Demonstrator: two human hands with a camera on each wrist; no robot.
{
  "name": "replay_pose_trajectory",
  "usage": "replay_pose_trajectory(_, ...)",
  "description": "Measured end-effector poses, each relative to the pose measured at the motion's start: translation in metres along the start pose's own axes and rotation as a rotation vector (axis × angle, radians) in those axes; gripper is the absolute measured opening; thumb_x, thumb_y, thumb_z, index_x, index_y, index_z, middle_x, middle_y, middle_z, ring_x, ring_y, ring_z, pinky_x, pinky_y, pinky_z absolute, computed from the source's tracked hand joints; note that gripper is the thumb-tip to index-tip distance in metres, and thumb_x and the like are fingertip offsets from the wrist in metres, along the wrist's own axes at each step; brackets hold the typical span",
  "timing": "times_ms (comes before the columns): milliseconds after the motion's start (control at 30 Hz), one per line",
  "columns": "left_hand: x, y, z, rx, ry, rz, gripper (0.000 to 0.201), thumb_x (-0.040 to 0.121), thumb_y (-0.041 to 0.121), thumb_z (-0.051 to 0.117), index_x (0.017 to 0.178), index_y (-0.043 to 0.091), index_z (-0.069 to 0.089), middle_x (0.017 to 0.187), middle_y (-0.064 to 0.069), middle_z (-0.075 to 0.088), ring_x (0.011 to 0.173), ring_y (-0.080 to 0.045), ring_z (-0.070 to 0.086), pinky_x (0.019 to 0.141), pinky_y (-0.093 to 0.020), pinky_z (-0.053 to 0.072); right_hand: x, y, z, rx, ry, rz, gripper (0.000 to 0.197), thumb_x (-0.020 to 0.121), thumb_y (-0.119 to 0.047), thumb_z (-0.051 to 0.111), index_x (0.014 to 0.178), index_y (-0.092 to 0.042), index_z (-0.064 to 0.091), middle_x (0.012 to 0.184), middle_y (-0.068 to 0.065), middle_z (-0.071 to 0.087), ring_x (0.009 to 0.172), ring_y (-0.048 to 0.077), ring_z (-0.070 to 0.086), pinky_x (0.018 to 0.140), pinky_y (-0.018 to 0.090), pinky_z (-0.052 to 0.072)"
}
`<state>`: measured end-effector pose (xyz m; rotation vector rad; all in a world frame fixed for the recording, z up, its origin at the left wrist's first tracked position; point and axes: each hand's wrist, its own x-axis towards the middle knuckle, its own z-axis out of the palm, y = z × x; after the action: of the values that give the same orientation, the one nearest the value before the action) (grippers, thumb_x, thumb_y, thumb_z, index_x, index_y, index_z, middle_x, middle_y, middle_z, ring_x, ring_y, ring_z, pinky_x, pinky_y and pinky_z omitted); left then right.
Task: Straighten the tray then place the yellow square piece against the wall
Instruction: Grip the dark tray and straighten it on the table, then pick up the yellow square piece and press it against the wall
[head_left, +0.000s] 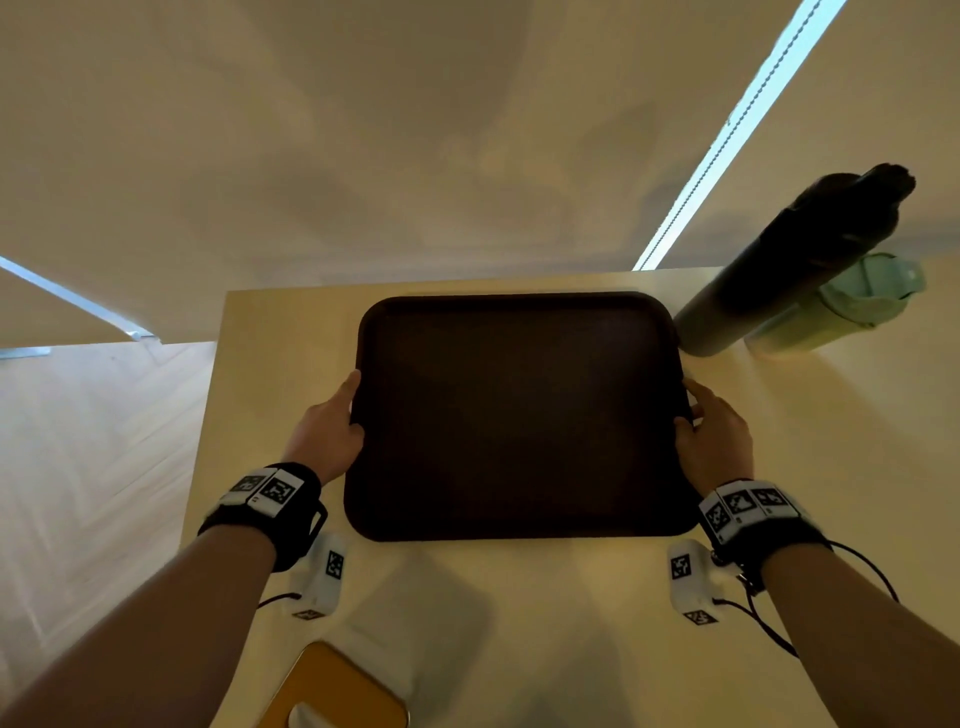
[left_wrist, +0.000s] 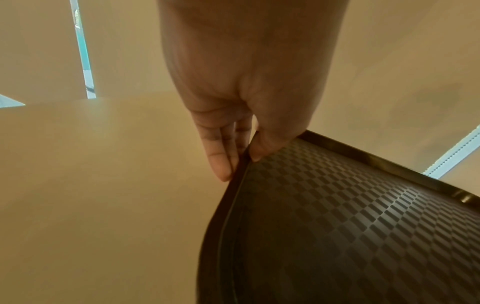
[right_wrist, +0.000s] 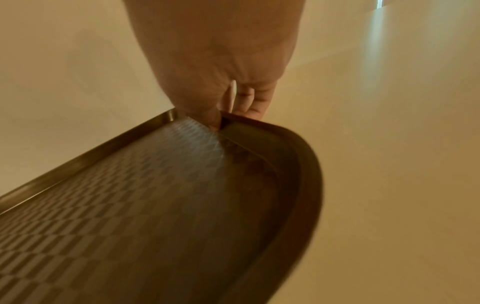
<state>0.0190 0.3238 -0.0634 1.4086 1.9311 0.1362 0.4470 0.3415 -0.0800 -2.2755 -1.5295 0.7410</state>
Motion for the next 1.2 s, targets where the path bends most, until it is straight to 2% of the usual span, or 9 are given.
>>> replay_pose_trajectory(567,0.019,0.004,-0.014,-0.001,0.011,-0.025,0.076,0.086,0.008,0.045,0.154,0.026,0.016,0.084,-0.015,0.066,0.078,-0.031,0.062,0.074,-0.041,0.049,0.030,-0.020,0.006,-0.015,0.018,-0.056,0.054,0.089,-0.007,0.052,0.141,-0.021,0.046,0.121,0.017,0.063,0.108,0.037,0.059,0.093,0.042,0.044)
replay_pose_trajectory(700,0.014,0.003,-0.015,-0.033,0.031,-0.053,0.075,0.088,0.013,0.048,0.154,0.026,0.016,0.087,-0.014,0.069,0.077,-0.027,0.062,0.073,-0.038,0.044,0.024,-0.020,0.005,0.018,0.012,-0.050,0.055,0.089,-0.015,0.053,0.143,-0.023,0.043,0.117,0.017,0.063,0.104,0.035,0.061,0.090,0.042,0.046)
replay_pose_trajectory(833,-0.011,-0.011,-0.019,-0.104,0.059,-0.094,0.063,0.090,0.020,0.054,0.150,0.024,0.031,0.092,-0.008,0.065,0.087,-0.029,0.063,0.080,-0.038,0.044,0.003,-0.018,0.002,0.047,0.077,-0.019,0.057,0.087,-0.024,0.058,0.142,-0.019,0.042,0.125,0.015,0.055,0.112,0.035,0.055,0.093,0.047,0.048)
replay_pose_trajectory(900,-0.032,-0.025,-0.021,-0.151,0.046,-0.135,0.051,0.091,0.022,0.056,0.141,0.021,0.045,0.091,-0.005,0.064,0.087,-0.029,0.066,0.080,-0.039,0.048,-0.018,-0.020,-0.001,0.077,0.135,-0.053,0.054,0.087,-0.023,0.059,0.139,-0.017,0.045,0.127,0.013,0.054,0.116,0.031,0.051,0.093,0.043,0.045)
replay_pose_trajectory(967,-0.059,-0.037,-0.023,-0.199,0.004,-0.180,0.033,0.093,0.024,0.055,0.125,0.021,0.057,0.089,-0.004,0.065,0.084,-0.027,0.068,0.078,-0.041,0.052,-0.046,-0.029,-0.004,0.163,0.149,-0.109,0.046,0.088,-0.020,0.060,0.133,-0.016,0.050,0.122,0.010,0.056,0.107,0.025,0.056,0.089,0.035,0.046)
replay_pose_trajectory(1000,-0.073,-0.043,-0.024,-0.225,-0.019,-0.202,0.025,0.094,0.024,0.054,0.118,0.022,0.059,0.090,-0.005,0.067,0.084,-0.027,0.069,0.078,-0.042,0.053,-0.061,-0.036,-0.003,0.209,0.110,-0.140,0.041,0.088,-0.018,0.060,0.129,-0.015,0.053,0.116,0.009,0.060,0.099,0.021,0.059,0.086,0.035,0.049)
replay_pose_trajectory(1067,-0.104,-0.054,-0.025,-0.283,-0.069,-0.258,0.020,0.096,0.024,0.052,0.113,0.020,0.061,0.092,-0.008,0.068,0.088,-0.027,0.068,0.080,-0.042,0.053,-0.096,-0.049,0.004,0.251,-0.085,-0.176,0.031,0.090,-0.016,0.060,0.121,-0.013,0.060,0.103,0.005,0.064,0.084,0.012,0.060,0.081,0.034,0.054)
replay_pose_trajectory(1133,-0.133,-0.065,-0.023,-0.333,-0.106,-0.312,0.018,0.097,0.024,0.050,0.109,0.020,0.063,0.095,-0.010,0.069,0.090,-0.027,0.068,0.084,-0.043,0.053,-0.135,-0.060,0.019,0.244,-0.333,-0.196,0.024,0.091,-0.019,0.058,0.115,-0.015,0.064,0.100,0.000,0.065,0.082,0.005,0.059,0.074,0.023,0.051)
replay_pose_trajectory(1200,-0.160,-0.074,-0.018,-0.392,-0.120,-0.336,0.016,0.097,0.024,0.051,0.103,0.021,0.065,0.098,-0.010,0.069,0.092,-0.026,0.067,0.086,-0.044,0.052,-0.172,-0.071,0.033,0.248,-0.515,-0.221,0.020,0.092,-0.022,0.056,0.110,-0.019,0.065,0.099,-0.007,0.065,0.083,0.005,0.061,0.069,0.017,0.048)
